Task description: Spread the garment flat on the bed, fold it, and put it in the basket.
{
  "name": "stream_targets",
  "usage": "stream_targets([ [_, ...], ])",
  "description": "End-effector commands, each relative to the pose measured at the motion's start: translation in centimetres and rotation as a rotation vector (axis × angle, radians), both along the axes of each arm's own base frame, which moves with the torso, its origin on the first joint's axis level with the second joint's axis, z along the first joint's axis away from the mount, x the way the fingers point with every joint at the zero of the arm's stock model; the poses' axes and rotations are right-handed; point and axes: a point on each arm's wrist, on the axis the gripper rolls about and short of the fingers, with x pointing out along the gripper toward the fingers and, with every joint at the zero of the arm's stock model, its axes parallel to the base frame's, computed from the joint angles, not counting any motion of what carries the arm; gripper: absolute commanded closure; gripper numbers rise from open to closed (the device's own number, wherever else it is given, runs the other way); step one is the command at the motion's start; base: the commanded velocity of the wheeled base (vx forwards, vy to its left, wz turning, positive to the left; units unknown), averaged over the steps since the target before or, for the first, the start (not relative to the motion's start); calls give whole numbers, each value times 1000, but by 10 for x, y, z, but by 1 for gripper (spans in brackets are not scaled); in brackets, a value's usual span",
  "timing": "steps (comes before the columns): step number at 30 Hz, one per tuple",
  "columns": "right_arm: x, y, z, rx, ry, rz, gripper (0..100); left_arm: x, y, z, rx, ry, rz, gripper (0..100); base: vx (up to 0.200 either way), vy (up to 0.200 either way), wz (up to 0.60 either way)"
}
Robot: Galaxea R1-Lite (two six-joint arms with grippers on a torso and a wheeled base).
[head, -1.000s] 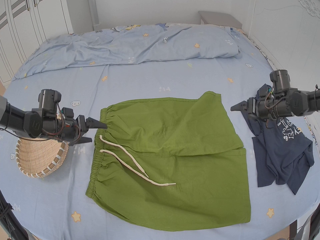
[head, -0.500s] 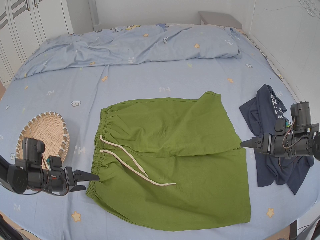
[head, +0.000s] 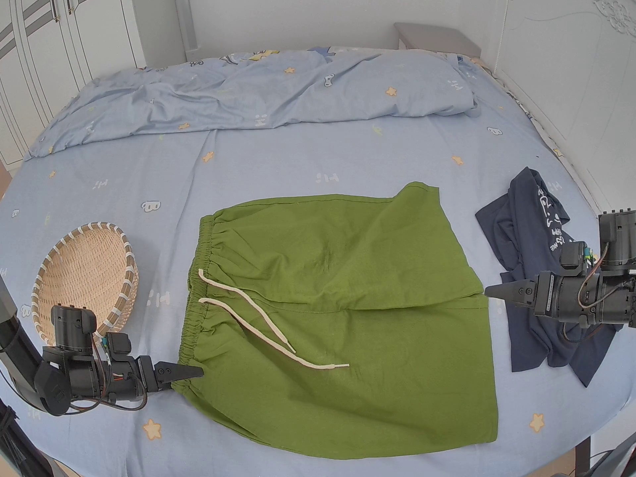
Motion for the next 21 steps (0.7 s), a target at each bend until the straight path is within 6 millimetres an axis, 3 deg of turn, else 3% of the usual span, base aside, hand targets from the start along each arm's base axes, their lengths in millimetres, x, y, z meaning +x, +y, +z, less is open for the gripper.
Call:
stream_targets([
  [1,-1,1,3,3,-14,4,0,-5,1,-23,-1,96,3,0,0,0,0],
  [15,-1,0,2,3,-8,-2,0,-6,5,-21,-36,47,0,0,0,0,0],
  [16,-1,0,2,4,-11,-2,0,-6,5,-21,-39,49,-1,100,0,0,0],
  [21,-1,-1,2,2,-8,-2,0,-7,5,-22,-43,52,-7,100,0,0,0],
])
